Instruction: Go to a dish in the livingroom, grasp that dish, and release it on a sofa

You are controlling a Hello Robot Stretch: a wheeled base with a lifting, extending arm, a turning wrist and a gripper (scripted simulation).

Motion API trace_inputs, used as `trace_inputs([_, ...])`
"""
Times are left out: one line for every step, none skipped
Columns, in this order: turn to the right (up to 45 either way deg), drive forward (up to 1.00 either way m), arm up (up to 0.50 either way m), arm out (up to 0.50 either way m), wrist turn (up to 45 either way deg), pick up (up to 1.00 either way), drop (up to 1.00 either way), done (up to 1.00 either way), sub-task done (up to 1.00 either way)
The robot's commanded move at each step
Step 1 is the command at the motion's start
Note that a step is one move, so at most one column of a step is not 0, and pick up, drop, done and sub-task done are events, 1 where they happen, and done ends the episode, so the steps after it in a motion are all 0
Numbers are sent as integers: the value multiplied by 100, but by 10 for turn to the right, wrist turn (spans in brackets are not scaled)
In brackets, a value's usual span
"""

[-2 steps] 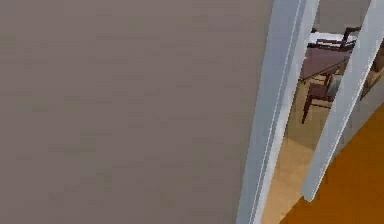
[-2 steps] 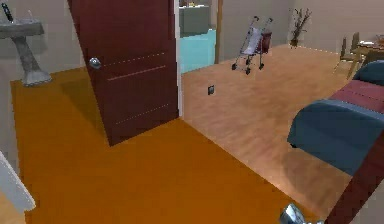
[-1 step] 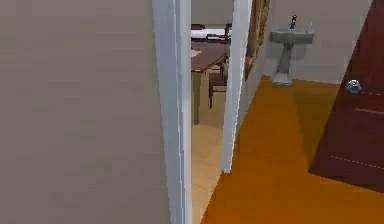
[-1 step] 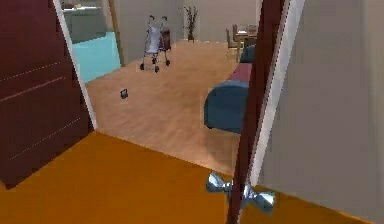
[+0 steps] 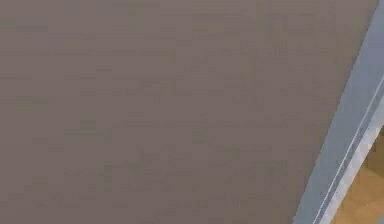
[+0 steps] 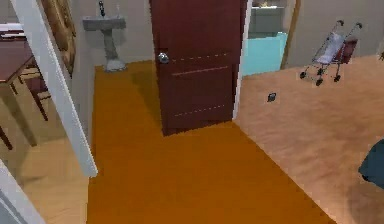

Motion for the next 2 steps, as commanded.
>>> trace_inputs([450,0,0,0,0,0,0,0,0])
trace_inputs([450,0,0,0,0,0,0,0,0])
